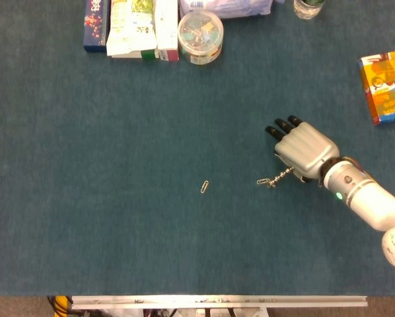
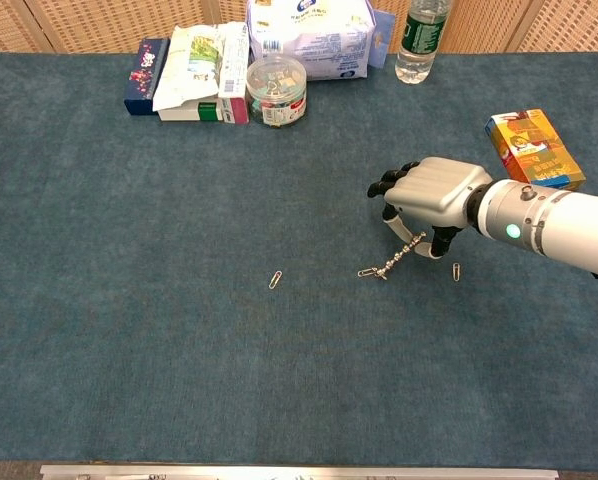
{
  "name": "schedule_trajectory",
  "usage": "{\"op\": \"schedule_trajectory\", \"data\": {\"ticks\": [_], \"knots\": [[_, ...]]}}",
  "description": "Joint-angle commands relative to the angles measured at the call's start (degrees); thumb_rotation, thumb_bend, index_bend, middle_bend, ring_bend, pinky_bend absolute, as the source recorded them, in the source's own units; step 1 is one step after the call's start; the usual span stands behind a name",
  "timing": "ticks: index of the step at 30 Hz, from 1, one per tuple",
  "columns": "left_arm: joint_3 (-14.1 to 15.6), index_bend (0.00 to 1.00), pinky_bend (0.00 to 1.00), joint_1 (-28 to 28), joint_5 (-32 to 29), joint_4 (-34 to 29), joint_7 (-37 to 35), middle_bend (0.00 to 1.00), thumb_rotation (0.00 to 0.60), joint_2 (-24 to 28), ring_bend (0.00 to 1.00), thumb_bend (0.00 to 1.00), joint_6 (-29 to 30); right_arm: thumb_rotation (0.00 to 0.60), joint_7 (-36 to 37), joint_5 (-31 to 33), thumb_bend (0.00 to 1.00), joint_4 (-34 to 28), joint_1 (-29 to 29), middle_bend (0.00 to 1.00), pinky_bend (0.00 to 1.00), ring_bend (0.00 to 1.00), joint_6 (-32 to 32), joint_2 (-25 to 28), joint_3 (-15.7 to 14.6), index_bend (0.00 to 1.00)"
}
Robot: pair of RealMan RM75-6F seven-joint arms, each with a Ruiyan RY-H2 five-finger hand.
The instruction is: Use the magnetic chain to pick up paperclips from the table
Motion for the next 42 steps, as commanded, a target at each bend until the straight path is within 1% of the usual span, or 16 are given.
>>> {"op": "schedule_trajectory", "data": {"ticks": [1, 12, 27, 33, 42], "knots": [[0.0, 0.63, 0.0, 0.0, 0.0, 0.0, 0.0, 0.26, 0.6, 0.0, 0.01, 0.33, 0.0, 0.6, 0.2, -0.1, 0.35, 0.3, -0.1, 0.1, 0.11, 0.0, -0.2, -0.1, 0.2, 0.59], [-0.1, 0.63, 0.0, 0.0, -0.2, 0.0, -0.3, 0.26, 0.6, 0.1, 0.01, 0.33, -0.1, 0.6, 1.1, -1.0, 0.35, 1.2, -0.4, 0.1, 0.11, 0.0, -0.3, -0.3, 1.3, 0.59], [0.0, 0.63, 0.0, -0.1, -0.1, 0.0, -0.2, 0.26, 0.6, 0.1, 0.01, 0.33, -0.2, 0.6, 1.0, -3.3, 0.37, -0.4, -2.0, 0.1, 0.11, 0.0, 4.3, 1.9, 3.6, 0.59], [0.0, 0.63, 0.0, -0.1, -0.2, 0.0, 0.0, 0.26, 0.6, 0.1, 0.01, 0.33, -0.3, 0.6, 1.2, -3.0, 0.37, 1.1, -2.8, 0.1, 0.11, 0.0, 5.6, 2.4, 4.6, 0.59], [-0.1, 0.63, 0.0, -0.1, -0.3, 0.0, -0.1, 0.26, 0.6, 0.0, 0.01, 0.33, -0.3, 0.6, 0.8, -2.7, 0.37, 5.2, -4.1, 0.1, 0.11, 0.0, 7.5, 2.3, 6.5, 0.59]]}}
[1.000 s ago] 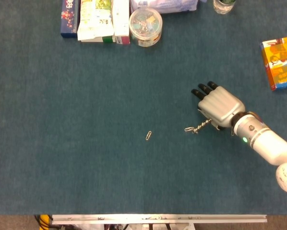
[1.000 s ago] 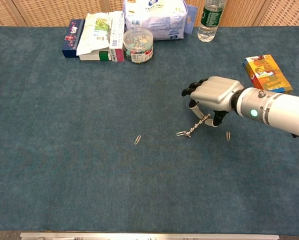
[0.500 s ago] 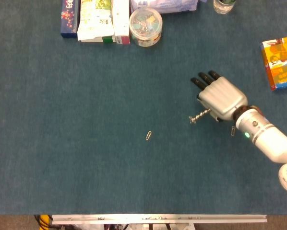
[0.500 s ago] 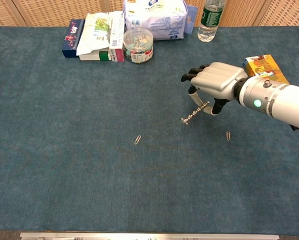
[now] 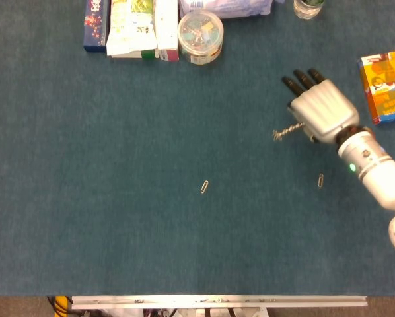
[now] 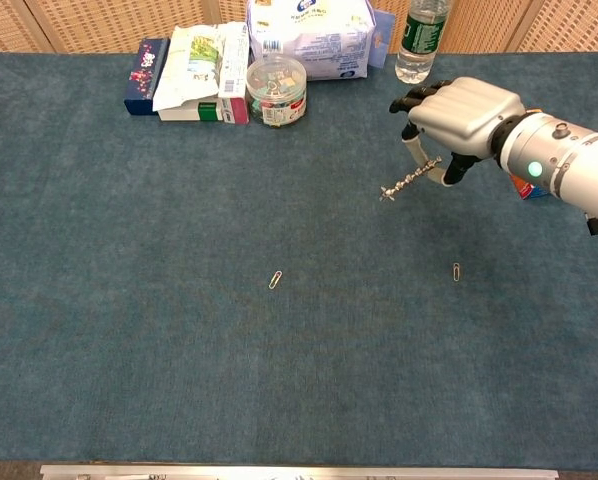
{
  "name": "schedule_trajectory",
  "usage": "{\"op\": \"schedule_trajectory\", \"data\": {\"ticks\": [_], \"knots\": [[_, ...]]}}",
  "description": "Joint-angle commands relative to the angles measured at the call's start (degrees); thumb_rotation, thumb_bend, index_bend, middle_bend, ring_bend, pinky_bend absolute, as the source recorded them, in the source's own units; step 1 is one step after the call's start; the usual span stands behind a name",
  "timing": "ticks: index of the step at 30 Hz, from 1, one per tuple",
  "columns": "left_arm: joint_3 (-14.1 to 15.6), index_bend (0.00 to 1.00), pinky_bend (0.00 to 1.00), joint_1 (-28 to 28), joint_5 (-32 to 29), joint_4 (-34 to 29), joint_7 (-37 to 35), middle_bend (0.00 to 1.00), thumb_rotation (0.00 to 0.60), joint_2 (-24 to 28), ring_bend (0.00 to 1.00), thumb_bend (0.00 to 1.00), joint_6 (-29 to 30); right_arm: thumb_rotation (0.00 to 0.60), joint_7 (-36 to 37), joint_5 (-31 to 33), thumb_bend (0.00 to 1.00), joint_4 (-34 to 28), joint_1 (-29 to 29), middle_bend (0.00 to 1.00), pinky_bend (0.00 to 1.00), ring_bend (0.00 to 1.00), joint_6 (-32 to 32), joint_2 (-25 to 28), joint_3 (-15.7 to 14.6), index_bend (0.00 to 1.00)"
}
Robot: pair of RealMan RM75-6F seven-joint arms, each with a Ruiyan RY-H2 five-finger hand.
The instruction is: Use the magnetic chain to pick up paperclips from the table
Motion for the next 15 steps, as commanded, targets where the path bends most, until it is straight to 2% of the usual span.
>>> {"op": "schedule_trajectory", "data": {"ticks": [1, 4, 7, 11, 15], "knots": [[0.0, 0.63, 0.0, 0.0, 0.0, 0.0, 0.0, 0.26, 0.6, 0.0, 0.01, 0.33, 0.0, 0.6, -0.3, 0.4, 0.37, 1.3, -0.4, 0.1, 0.11, 0.0, 0.5, -0.2, 0.7, 0.59], [0.0, 0.63, 0.0, 0.0, 0.0, -0.1, 0.0, 0.26, 0.6, 0.1, 0.01, 0.33, 0.0, 0.6, -0.7, 1.6, 0.35, 3.6, -0.7, 0.1, 0.11, 0.0, 1.1, -0.8, 1.7, 0.59], [0.0, 0.63, 0.0, 0.0, 0.0, 0.0, 0.0, 0.26, 0.6, 0.0, 0.01, 0.33, 0.0, 0.6, -0.7, 2.5, 0.22, 5.3, -1.2, 0.1, 0.11, 0.0, 1.2, -1.7, 2.5, 0.55], [-0.1, 0.64, 0.0, 0.1, 0.0, 0.1, -0.3, 0.26, 0.6, 0.1, 0.01, 0.33, 0.2, 0.6, 0.0, 2.6, 0.05, 6.4, -1.9, 0.1, 0.11, 0.0, 1.1, -2.1, 3.1, 0.37], [-0.1, 0.64, 0.0, 0.1, 0.0, 0.0, -0.3, 0.26, 0.6, 0.1, 0.01, 0.33, 0.3, 0.6, 0.8, 1.4, 0.0, 6.1, -2.8, 0.1, 0.11, 0.0, 1.6, -1.8, 3.6, 0.23]]}}
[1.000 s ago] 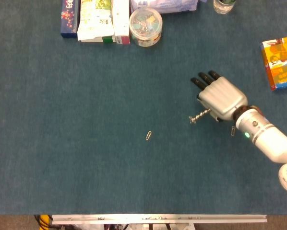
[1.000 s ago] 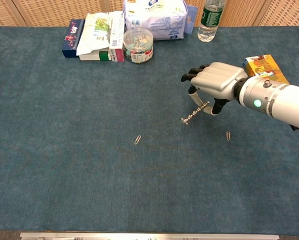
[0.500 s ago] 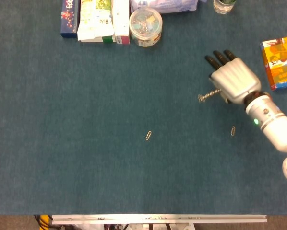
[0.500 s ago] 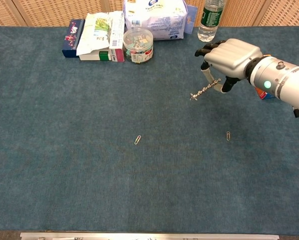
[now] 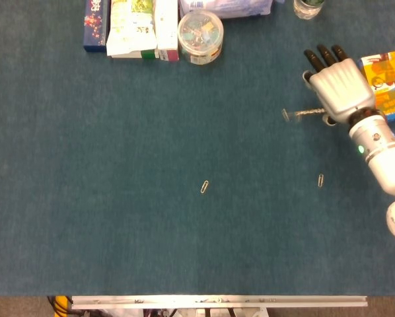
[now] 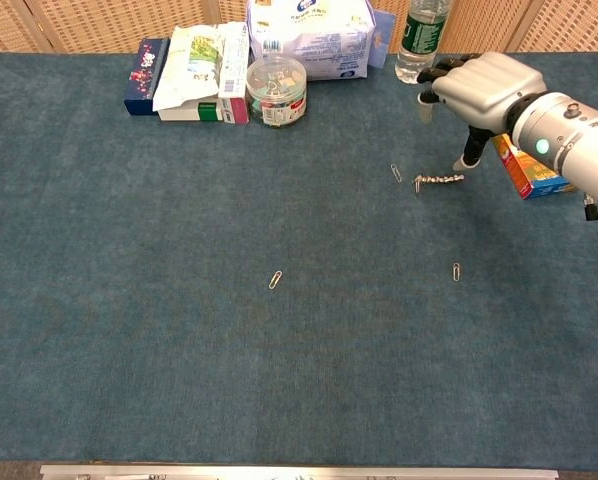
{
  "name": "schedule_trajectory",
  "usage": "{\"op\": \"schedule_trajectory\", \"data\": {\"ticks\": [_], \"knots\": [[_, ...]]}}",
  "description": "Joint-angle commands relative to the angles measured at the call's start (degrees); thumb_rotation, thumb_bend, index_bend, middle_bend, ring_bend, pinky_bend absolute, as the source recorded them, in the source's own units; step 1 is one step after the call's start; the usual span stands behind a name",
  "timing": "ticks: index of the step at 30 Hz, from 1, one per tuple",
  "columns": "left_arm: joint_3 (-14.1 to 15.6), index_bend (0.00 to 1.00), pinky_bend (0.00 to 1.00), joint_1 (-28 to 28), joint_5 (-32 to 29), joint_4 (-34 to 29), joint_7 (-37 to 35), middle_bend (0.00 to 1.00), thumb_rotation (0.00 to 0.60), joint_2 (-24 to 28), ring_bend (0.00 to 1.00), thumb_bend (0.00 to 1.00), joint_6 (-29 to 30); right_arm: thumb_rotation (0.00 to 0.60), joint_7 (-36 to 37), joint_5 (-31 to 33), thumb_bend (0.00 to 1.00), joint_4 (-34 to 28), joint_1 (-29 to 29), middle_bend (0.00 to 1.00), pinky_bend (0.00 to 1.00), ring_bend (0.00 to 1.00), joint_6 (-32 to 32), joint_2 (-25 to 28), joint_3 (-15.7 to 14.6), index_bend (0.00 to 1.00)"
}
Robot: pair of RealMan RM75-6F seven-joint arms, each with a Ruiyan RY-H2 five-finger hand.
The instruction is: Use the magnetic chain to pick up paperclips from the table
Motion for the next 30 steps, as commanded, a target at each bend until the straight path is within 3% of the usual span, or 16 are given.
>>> {"op": "schedule_trajectory", "data": {"ticks": [1, 8, 19, 24, 30], "knots": [[0.0, 0.64, 0.0, 0.0, 0.1, 0.0, 0.1, 0.26, 0.6, -0.1, 0.01, 0.33, 0.0, 0.6, 0.5, -1.1, 0.0, -0.7, -0.7, 0.1, 0.11, 0.0, 0.7, 0.5, 0.3, 0.22], [0.5, 0.63, 0.0, -0.3, 1.3, 0.4, 1.9, 0.27, 0.6, -1.0, 0.02, 0.33, -0.2, 0.6, 1.9, -7.1, 0.0, -7.4, -4.9, 0.1, 0.11, 0.0, 7.8, 4.2, 0.1, 0.22], [1.2, 0.63, 0.01, -1.5, 3.0, 1.0, 5.7, 0.27, 0.6, -3.5, 0.02, 0.33, -1.6, 0.6, -1.5, -17.5, 0.03, -21.0, -17.0, 0.11, 0.11, 0.0, 27.4, 14.1, -3.5, 0.23], [2.1, 0.63, 0.02, -2.3, 4.3, 1.3, 6.0, 0.27, 0.6, -4.4, 0.02, 0.33, -3.0, 0.6, 0.4, -22.6, 0.03, -22.6, -24.4, 0.12, 0.11, 0.0, 36.1, 16.6, -5.1, 0.24], [2.6, 0.63, 0.02, -3.4, 4.9, 1.7, 6.7, 0.27, 0.6, -5.4, 0.02, 0.33, -4.9, 0.6, 3.2, -25.7, 0.04, -21.0, -31.8, 0.12, 0.11, 0.0, 42.0, 17.3, -6.2, 0.24]]}}
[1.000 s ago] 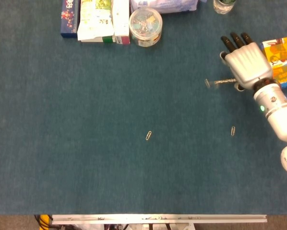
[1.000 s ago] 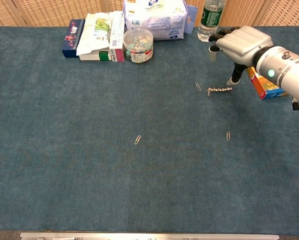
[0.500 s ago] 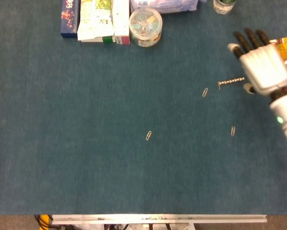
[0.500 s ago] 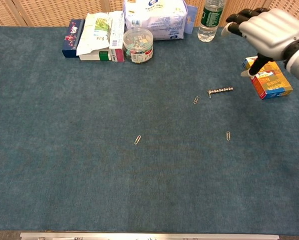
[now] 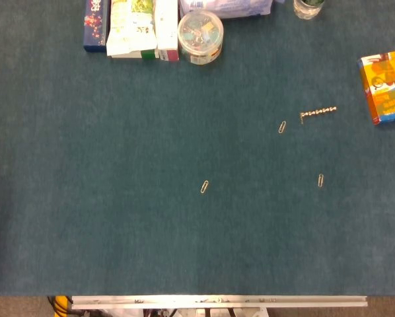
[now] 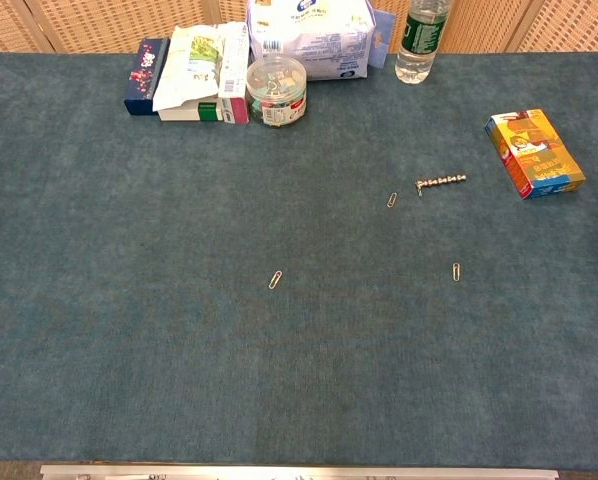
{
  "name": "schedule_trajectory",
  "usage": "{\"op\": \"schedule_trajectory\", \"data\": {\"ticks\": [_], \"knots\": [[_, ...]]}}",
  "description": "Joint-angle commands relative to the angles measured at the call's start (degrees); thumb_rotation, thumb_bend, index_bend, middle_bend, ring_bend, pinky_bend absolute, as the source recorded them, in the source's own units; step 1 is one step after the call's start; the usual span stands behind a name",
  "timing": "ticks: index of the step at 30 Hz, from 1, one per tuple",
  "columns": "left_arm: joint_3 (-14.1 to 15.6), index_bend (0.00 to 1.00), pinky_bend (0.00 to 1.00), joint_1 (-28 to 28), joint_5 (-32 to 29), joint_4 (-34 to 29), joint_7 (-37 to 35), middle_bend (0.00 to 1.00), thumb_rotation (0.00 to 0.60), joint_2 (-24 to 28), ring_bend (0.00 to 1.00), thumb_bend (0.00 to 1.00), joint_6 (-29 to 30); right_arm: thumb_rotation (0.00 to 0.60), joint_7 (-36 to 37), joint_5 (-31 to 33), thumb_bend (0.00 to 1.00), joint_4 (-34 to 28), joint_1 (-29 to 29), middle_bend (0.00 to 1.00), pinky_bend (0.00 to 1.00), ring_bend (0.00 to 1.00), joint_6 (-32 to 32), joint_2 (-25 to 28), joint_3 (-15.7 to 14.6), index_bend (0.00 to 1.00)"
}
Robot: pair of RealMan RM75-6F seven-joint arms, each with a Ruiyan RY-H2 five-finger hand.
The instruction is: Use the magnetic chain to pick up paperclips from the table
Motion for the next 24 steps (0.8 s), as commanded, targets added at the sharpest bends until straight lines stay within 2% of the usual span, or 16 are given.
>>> {"op": "schedule_trajectory", "data": {"ticks": [1, 12, 24], "knots": [[0.0, 0.63, 0.02, -0.5, 0.1, 0.4, 0.3, 0.27, 0.6, -0.6, 0.02, 0.33, -0.5, 0.6, 2.5, -2.2, 0.04, 1.1, -4.9, 0.12, 0.11, 0.0, 3.2, 0.7, -1.0, 0.24], [-0.4, 0.63, 0.02, -0.8, -0.2, 1.1, 0.7, 0.27, 0.6, -1.6, 0.02, 0.33, -0.1, 0.6, 8.5, -6.6, 0.04, 3.2, -13.1, 0.12, 0.11, 0.0, 5.3, 0.5, -0.8, 0.24], [-0.2, 0.63, 0.02, -0.2, -0.7, 1.5, 1.3, 0.27, 0.6, -2.0, 0.02, 0.33, 0.7, 0.6, 11.0, -8.6, 0.04, 4.0, -16.0, 0.12, 0.11, 0.0, 1.5, 0.7, 1.5, 0.24]]}}
